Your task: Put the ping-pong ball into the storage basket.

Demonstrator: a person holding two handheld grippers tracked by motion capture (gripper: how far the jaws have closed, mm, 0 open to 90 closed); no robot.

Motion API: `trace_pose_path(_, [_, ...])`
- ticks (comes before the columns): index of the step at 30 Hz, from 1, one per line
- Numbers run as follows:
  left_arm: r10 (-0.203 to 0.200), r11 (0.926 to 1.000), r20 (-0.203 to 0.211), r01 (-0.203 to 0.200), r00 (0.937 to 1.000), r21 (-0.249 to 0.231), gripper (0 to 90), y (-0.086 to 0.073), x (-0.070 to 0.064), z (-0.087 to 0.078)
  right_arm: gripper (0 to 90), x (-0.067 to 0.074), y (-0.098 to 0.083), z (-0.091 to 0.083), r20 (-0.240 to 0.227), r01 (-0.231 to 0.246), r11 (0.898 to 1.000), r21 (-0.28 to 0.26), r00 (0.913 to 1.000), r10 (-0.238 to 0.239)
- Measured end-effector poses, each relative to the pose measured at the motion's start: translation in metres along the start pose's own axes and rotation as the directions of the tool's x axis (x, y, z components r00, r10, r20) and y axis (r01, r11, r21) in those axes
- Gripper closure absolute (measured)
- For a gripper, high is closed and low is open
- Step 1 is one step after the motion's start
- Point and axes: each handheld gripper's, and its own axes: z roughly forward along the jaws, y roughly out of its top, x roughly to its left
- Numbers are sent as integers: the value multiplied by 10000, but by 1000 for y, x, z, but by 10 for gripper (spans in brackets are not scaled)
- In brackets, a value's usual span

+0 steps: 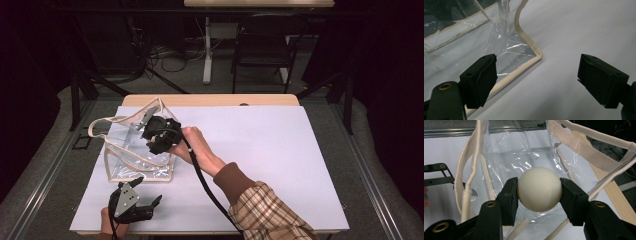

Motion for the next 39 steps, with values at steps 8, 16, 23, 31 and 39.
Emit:
trace_pose_path(8, [-45, 10000, -14, 45, 10000, -38, 162, 0, 0, 0, 508, 2, -1, 5, -91, 45, 9999, 160, 9999, -43])
trace_pose_path(16, [-10, 10000, -4, 10, 10000, -18, 162, 0, 0, 0, 509, 3, -3, 8, -155, 16, 9995, 319, 9999, -11])
trace_pose_path(23, [-27, 10000, -6, 27, 10000, -44, 162, 0, 0, 0, 508, 3, -4, 9, -197, -13, 9991, 415, 9998, 21])
trace_pose_path(31, [3, 10000, -3, -3, 10000, -17, 162, 0, 0, 0, 505, 4, -4, 10, -286, 3, 9988, 486, 9996, 11])
trace_pose_path(39, [-51, 10000, -18, 50, 10000, -31, 162, 0, 0, 0, 416, 6, -3, 9, -297, -36, 9984, 560, 9995, 52])
